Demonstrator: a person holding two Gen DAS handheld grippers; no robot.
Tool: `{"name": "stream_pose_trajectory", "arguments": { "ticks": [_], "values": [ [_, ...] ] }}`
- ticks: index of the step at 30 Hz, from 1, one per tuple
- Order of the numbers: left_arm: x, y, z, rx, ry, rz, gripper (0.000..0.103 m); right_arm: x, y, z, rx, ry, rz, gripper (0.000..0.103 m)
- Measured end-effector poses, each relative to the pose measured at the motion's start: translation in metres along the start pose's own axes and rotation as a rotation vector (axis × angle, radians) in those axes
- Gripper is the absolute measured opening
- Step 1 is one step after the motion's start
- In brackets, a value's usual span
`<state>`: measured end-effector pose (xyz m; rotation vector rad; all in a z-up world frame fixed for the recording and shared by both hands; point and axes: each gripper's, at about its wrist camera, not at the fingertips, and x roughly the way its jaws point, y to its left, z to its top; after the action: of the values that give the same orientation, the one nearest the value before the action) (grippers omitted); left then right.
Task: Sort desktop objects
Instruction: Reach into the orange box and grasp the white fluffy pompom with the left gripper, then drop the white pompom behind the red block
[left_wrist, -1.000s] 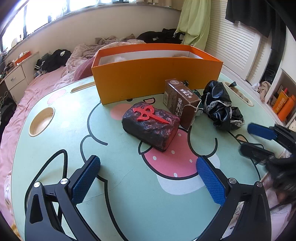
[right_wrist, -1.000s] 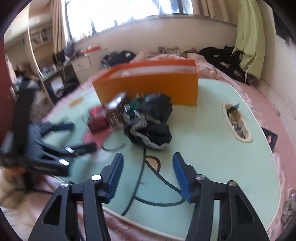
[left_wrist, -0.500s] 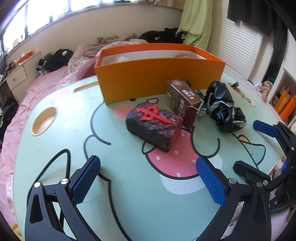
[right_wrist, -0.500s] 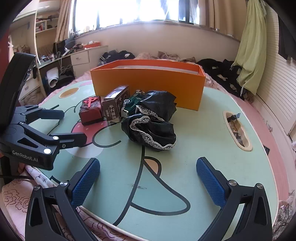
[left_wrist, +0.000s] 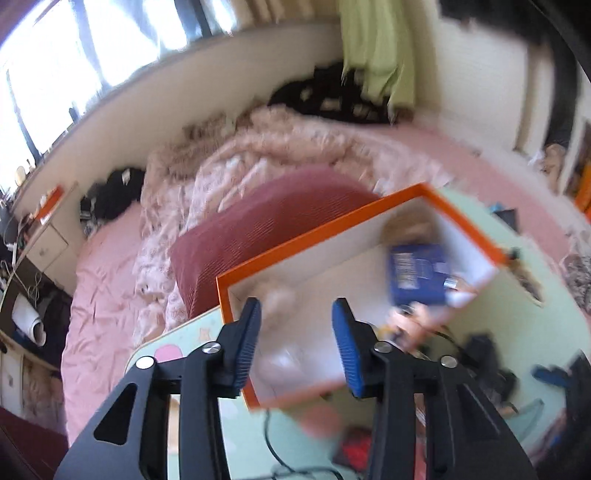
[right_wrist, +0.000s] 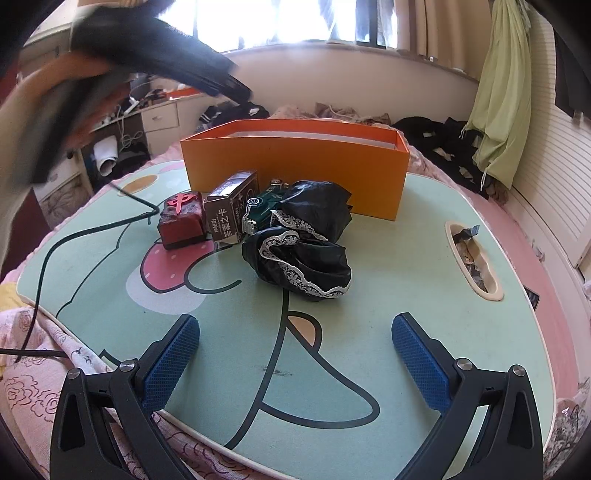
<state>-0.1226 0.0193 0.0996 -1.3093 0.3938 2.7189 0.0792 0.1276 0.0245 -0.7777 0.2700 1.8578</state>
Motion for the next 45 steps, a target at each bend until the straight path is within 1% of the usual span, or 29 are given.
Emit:
{"name": "stream_pose_trajectory", "arguments": {
  "ticks": [2,3,7,10,13,14,15,17,19,21,22,23,24,26,29,30,32,35,38,40,41,42,43,44,45],
  "values": [
    [0.028,0.01,0.009,-0.029,0.077,-0.014,0.041,0.001,0.0,0.001,0.0,-0.001,0.0,0.103],
    [0.038,0.013,0.011,-0.036,0.101,-0.018,0.041,0.001,0.0,0.002,0.0,-0.001,0.001,0.103],
    [0.073,0.012,0.011,-0.039,0.184,0.009,0.04,0.001,0.001,0.002,0.0,-0.001,0.001,0.103],
    [0.091,0.004,0.011,-0.011,0.217,0.039,0.041,0.001,0.001,0.002,0.0,-0.001,0.001,0.103],
    [0.103,-0.005,0.011,0.024,0.229,0.099,0.041,0.001,0.001,0.002,0.0,-0.001,0.001,0.103],
    [0.106,-0.005,0.01,0.017,0.237,0.095,0.041,0.001,0.001,0.002,0.0,-0.002,0.001,0.103],
    [0.107,-0.005,0.009,0.012,0.235,0.088,0.034,0.001,0.0,0.002,-0.001,-0.002,0.001,0.103],
    [0.103,-0.004,0.006,0.006,0.216,0.082,0.034,0.002,0.003,0.003,0.0,-0.002,0.001,0.103],
    [0.096,-0.003,0.007,0.003,0.199,0.06,0.033,0.002,0.003,0.003,-0.001,-0.002,0.0,0.103],
    [0.085,0.0,0.008,-0.005,0.164,0.055,0.033,0.002,0.003,0.003,-0.001,-0.002,0.0,0.103],
    [0.072,0.004,0.008,-0.026,0.136,0.033,0.033,0.002,0.002,0.003,-0.001,-0.002,0.0,0.103],
    [0.062,0.006,0.009,-0.039,0.113,0.003,0.033,0.002,0.002,0.003,-0.002,-0.002,0.0,0.103],
    [0.047,0.007,0.007,-0.054,0.082,-0.041,0.033,0.002,0.003,0.003,-0.002,-0.002,0.0,0.103],
    [0.007,0.003,0.001,-0.067,0.01,-0.157,0.033,0.002,0.002,0.003,-0.002,-0.002,0.0,0.103],
    [-0.031,-0.006,-0.017,-0.06,-0.036,-0.265,0.033,0.002,0.002,0.002,-0.002,-0.002,0.0,0.103],
    [-0.039,-0.011,-0.026,-0.057,-0.037,-0.3,0.034,0.002,0.002,0.002,-0.002,-0.002,0.001,0.103],
    [-0.043,-0.022,-0.038,-0.045,-0.03,-0.326,0.034,0.002,0.002,0.002,-0.003,-0.002,0.001,0.103],
    [-0.037,-0.036,-0.054,-0.029,-0.006,-0.314,0.034,0.002,0.002,0.002,-0.003,-0.002,0.001,0.103],
    [-0.025,-0.037,-0.064,-0.069,0.034,-0.3,0.034,0.002,0.002,0.002,-0.003,-0.002,0.001,0.103],
    [-0.024,-0.035,-0.069,-0.1,0.032,-0.299,0.039,0.002,0.002,0.002,-0.003,-0.002,0.001,0.103],
    [-0.027,-0.033,-0.071,-0.112,0.007,-0.289,0.041,0.002,0.002,0.002,-0.003,-0.002,0.001,0.103],
    [-0.032,-0.03,-0.072,-0.117,-0.02,-0.28,0.046,0.002,0.002,0.002,-0.003,-0.002,0.001,0.103],
    [-0.04,-0.029,-0.075,-0.12,-0.064,-0.268,0.055,0.002,0.002,0.002,-0.003,-0.002,0.002,0.103],
    [-0.046,-0.028,-0.077,-0.121,-0.09,-0.262,0.061,0.002,0.002,0.002,-0.003,-0.002,0.002,0.103],
    [-0.051,-0.026,-0.079,-0.12,-0.11,-0.257,0.074,0.002,0.002,0.002,-0.003,-0.002,0.002,0.103]
  ]
}}
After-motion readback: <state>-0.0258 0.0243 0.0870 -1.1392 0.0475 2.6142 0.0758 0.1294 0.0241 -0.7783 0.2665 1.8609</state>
